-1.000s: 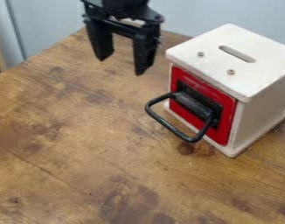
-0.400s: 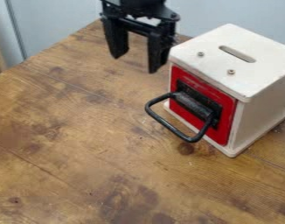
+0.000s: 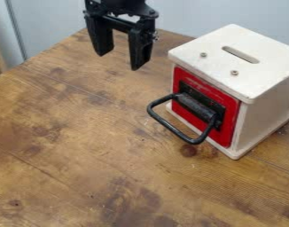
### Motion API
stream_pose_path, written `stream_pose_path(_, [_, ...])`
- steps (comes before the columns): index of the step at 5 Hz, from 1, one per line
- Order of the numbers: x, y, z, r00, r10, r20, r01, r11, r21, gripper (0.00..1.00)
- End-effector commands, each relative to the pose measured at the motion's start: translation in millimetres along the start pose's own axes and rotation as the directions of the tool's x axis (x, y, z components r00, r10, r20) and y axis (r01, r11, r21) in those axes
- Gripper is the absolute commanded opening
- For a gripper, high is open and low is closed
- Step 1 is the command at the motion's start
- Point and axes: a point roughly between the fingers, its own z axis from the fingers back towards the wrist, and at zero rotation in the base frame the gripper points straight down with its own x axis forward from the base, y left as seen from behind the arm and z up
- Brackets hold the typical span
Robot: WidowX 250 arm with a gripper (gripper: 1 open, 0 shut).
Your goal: Close the drawer
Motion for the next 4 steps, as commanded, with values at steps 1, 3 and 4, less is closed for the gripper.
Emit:
stream_pose_path(1, [-5.8,15.7,20.4,0.998,0.010,0.055,-0.011,1.000,0.008,1.00])
stream_pose_path(3, [-5.7,11.3,19.7,0.998,-0.006,0.069,0.005,1.000,0.010,1.00])
stream_pose_path(4, [-1.1,7.2,16.6,0.997,0.027,0.071,-0.028,1.000,0.013,1.00])
